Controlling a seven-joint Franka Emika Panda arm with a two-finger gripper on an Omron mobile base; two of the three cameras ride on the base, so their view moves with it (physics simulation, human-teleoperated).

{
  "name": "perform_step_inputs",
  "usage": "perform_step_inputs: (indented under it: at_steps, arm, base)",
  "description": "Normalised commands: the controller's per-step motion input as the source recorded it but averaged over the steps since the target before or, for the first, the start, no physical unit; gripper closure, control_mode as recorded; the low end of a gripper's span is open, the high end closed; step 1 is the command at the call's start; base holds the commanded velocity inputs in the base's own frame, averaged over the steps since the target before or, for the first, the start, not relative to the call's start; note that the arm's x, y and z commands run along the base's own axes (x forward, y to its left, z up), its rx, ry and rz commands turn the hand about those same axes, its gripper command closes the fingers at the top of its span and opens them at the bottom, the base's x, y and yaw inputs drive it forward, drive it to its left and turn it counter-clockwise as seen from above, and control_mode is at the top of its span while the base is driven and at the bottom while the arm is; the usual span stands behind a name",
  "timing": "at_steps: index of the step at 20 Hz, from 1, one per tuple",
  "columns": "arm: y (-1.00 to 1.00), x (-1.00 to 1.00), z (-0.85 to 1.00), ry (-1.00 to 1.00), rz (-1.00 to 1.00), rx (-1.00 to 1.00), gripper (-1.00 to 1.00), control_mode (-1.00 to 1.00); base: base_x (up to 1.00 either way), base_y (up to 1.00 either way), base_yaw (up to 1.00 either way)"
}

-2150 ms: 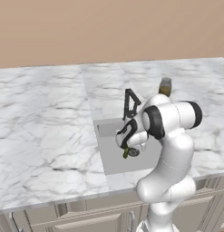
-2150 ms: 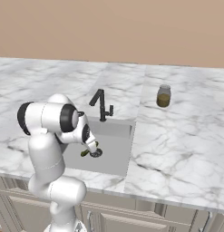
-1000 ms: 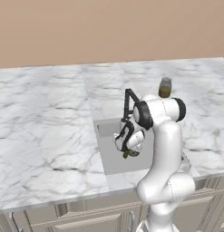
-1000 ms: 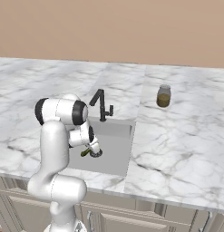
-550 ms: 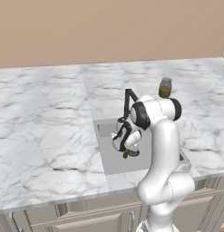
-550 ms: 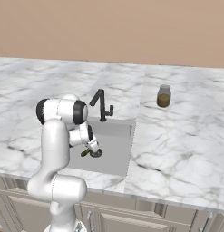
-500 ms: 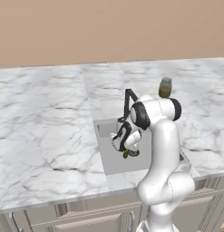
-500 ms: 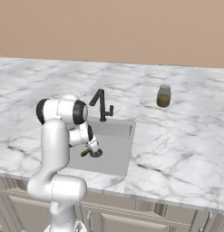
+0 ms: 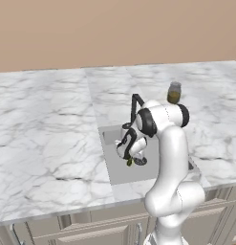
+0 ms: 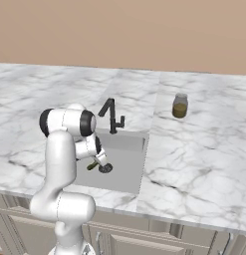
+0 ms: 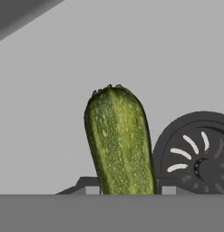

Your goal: Turn on the sink faucet. Then move the squash from the counter to the sink. Turn off the sink. Move the vegetable from the sink to the pot next to the stove. Finally move the pot to the rear left burner.

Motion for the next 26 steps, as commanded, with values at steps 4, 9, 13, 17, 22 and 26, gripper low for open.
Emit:
perform_step_inputs:
  at_steps: [4,9,13,17,22,26]
  arm:
    - [-0.06,0.00,0.06,-0.05,-0.02,0.00,1.00,-1.00]
    - [-0.23,-0.14,0.36,-0.04,-0.06,0.00,1.00,-1.00]
    - [-0.14,-0.26,0.49,-0.02,-0.08,0.00,1.00,-1.00]
    - [0.00,-0.44,0.47,0.00,-0.09,0.00,1.00,-1.00]
    - [0.00,-0.63,0.37,-0.02,-0.09,0.00,1.00,-1.00]
    - [0.00,-0.68,0.53,-0.03,-0.09,0.00,1.00,-1.00]
  base:
    - [0.00,0.00,0.00]
    - [0.00,0.00,0.00]
    - [0.00,0.00,0.00]
    - [0.00,0.00,0.00]
    - [0.00,0.00,0.00]
    - [0.00,0.00,0.00]
